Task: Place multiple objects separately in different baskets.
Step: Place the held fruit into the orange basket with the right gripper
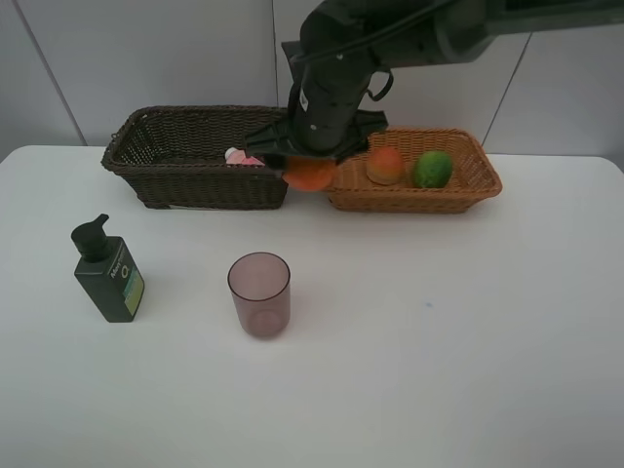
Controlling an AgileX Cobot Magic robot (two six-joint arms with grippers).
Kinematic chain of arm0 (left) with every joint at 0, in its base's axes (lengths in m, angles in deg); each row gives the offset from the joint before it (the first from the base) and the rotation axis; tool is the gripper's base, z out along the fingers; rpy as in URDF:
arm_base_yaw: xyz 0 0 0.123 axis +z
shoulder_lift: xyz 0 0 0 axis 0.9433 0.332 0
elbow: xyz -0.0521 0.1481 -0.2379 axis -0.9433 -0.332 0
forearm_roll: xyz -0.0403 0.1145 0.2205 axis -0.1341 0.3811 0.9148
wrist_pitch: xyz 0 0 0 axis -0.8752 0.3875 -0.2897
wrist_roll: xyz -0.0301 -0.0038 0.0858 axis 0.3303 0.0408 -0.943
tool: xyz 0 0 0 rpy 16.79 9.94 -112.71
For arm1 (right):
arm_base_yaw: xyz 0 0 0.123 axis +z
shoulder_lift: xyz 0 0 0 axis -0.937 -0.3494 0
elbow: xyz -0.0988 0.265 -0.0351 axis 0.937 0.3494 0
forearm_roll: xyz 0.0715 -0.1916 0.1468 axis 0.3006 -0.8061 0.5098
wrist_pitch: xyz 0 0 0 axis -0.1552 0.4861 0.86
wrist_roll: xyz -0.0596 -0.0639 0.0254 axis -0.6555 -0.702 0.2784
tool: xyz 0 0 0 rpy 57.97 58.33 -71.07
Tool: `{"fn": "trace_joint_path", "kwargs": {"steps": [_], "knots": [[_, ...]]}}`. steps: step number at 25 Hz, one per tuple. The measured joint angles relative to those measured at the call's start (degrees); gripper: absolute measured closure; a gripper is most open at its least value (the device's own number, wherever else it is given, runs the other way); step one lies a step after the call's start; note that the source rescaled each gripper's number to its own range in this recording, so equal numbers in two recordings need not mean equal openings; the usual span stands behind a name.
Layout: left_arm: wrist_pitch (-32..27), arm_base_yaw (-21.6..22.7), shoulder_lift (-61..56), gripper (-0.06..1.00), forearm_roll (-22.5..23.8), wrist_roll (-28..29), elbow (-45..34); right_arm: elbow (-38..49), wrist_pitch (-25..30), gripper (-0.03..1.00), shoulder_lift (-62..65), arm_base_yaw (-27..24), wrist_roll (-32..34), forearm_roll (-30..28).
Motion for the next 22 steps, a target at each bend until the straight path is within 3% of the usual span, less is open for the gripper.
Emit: {"fn": "trace_joint_path", "kwargs": {"steps": [6, 11, 16, 22], "knots": [[0.0, 0.0, 0.0, -0.02, 0.0, 0.0, 0.0, 0.0, -0.6, 0.51, 0.6, -5.6, 0.0, -1.1], [0.0, 0.0, 0.0, -0.02, 0.0, 0.0, 0.0, 0.0, -4.4, 0.51, 0.6, -9.7, 0.0, -1.3], [0.0, 0.0, 0.0, -0.02, 0.0, 0.0, 0.0, 1.7, -9.9, 0.51, 0.6, -11.9, 0.0, -1.4], [0.0, 0.0, 0.0, -0.02, 0.0, 0.0, 0.0, 7.1, -20.4, 0.51, -0.2, -12.9, 0.0, -1.5]]}}
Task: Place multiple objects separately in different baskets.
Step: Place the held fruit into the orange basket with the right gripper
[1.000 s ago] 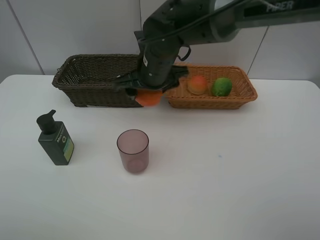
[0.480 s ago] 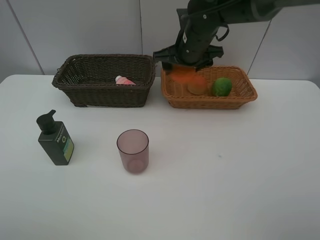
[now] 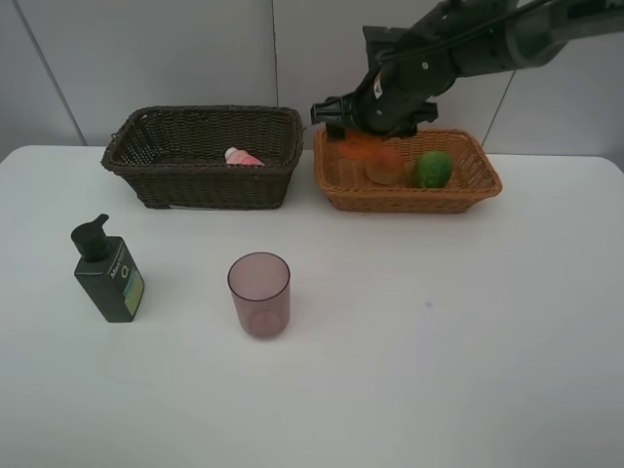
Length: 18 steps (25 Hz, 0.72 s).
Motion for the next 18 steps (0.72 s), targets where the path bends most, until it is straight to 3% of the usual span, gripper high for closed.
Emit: {"fn": "trace_joint_path", "kwargs": {"steps": [15, 18], "knots": [[0.0, 0.0, 0.0, -0.02, 0.0, 0.0, 0.0, 0.9, -7.4, 0.51, -4.6, -1.3, 0.2, -0.1], [0.0, 0.0, 0.0, -0.02, 0.0, 0.0, 0.0, 0.9, -7.8, 0.36, -4.6, -1.3, 0.2, -0.6]]}}
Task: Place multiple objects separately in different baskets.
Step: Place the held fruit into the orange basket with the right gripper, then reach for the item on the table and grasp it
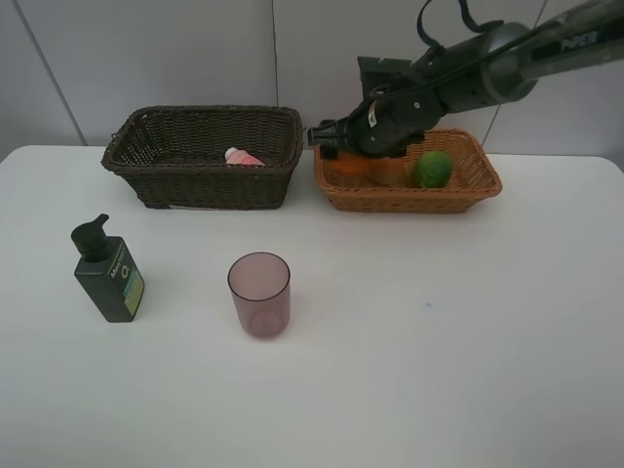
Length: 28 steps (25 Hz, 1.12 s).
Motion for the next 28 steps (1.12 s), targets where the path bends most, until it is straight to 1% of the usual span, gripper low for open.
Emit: {"fn": "trace_joint_path", "kwargs": {"steps": [2, 4, 7, 9, 12, 14, 18, 22, 25, 28], "knots": [[0.0, 0.0, 0.0, -0.02, 0.0, 0.0, 0.0, 0.0, -0.2, 0.25, 0.0, 0.0, 0.0, -1.0], [0.0, 0.0, 0.0, -0.02, 0.0, 0.0, 0.0, 0.0, -0.3, 0.19, 0.0, 0.0, 0.0, -1.3], [0.0, 0.0, 0.0, -0.02, 0.0, 0.0, 0.0, 0.0, 0.1, 0.18, 0.0, 0.0, 0.0, -1.3], [0.0, 0.0, 0.0, -0.02, 0.0, 0.0, 0.0, 0.0, 1.6, 0.16, 0.5, 0.0, 0.0, -0.9], [0.0, 0.0, 0.0, -0.02, 0.0, 0.0, 0.0, 0.0, 6.9, 0.16, 2.8, 0.0, 0.0, 3.0], [0.0, 0.0, 0.0, -0.02, 0.0, 0.0, 0.0, 0.2, 12.1, 0.16, 5.1, 0.0, -0.8, 5.8], [0.0, 0.0, 0.0, -0.02, 0.0, 0.0, 0.0, 2.7, 20.0, 0.16, 11.0, -1.2, -6.8, 10.9], [0.0, 0.0, 0.0, -0.02, 0.0, 0.0, 0.0, 7.5, 25.7, 0.16, 17.8, -5.5, -14.4, 16.6], [0.0, 0.0, 0.0, -0.02, 0.0, 0.0, 0.0, 12.0, 29.9, 0.16, 23.3, -10.1, -20.2, 20.6], [0.0, 0.0, 0.0, -0.02, 0.0, 0.0, 0.0, 16.6, 34.4, 0.16, 29.4, -16.0, -25.1, 23.9]]}}
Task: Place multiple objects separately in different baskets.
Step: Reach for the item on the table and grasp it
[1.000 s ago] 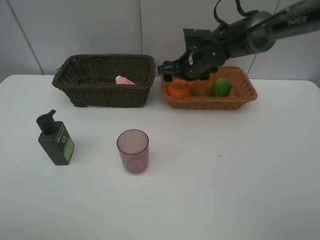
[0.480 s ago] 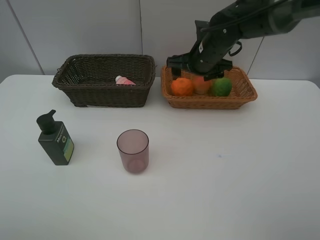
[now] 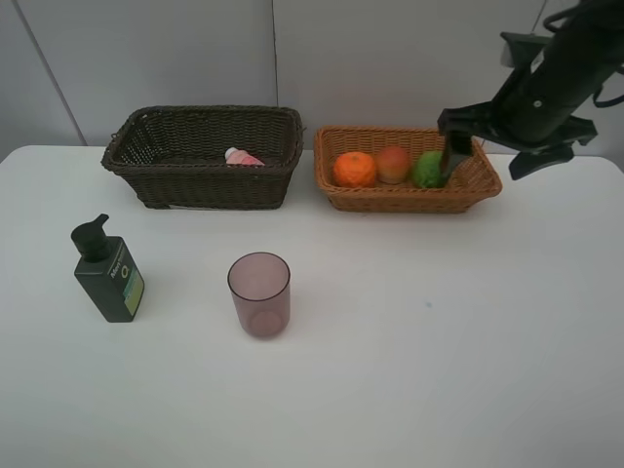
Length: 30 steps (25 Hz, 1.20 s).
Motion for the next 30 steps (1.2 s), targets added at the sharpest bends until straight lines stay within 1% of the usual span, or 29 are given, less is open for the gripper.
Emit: {"fn": "trace_joint_path", "kwargs": {"steps": [3, 5, 7, 8, 13, 18, 20, 24, 28, 30], "knots": [[0.0, 0.0, 0.0, -0.02, 0.0, 0.0, 0.0, 4.1, 3.8, 0.16, 6.6, -5.7, -3.6, 2.4], [0.0, 0.0, 0.0, -0.02, 0.0, 0.0, 0.0, 6.6, 5.9, 0.16, 11.5, -9.2, -3.7, 3.6], [0.0, 0.0, 0.0, -0.02, 0.0, 0.0, 0.0, 9.1, 6.7, 0.16, 17.5, -12.2, -2.8, 5.0], [0.0, 0.0, 0.0, -0.02, 0.0, 0.0, 0.0, 9.9, 6.8, 0.16, 20.2, -12.9, -2.6, 5.2], [0.0, 0.0, 0.0, -0.02, 0.0, 0.0, 0.0, 14.2, 7.5, 0.16, 37.2, -13.3, -2.5, 6.0], [0.0, 0.0, 0.0, -0.02, 0.0, 0.0, 0.0, 17.3, 10.1, 0.16, 53.3, -13.2, -7.8, 6.2], [0.0, 0.0, 0.0, -0.02, 0.0, 0.0, 0.0, 18.0, 10.9, 0.16, 58.3, -13.2, -9.7, 5.3], [0.0, 0.0, 0.0, -0.02, 0.0, 0.0, 0.0, 18.1, 11.9, 0.16, 66.1, -13.2, -10.5, 2.8], [0.0, 0.0, 0.0, -0.02, 0.0, 0.0, 0.0, 18.1, 12.6, 0.16, 70.8, -13.2, -10.6, 2.3], [0.0, 0.0, 0.0, -0.02, 0.0, 0.0, 0.0, 18.3, 14.1, 0.16, 72.6, -13.2, -10.6, 2.3]]}}
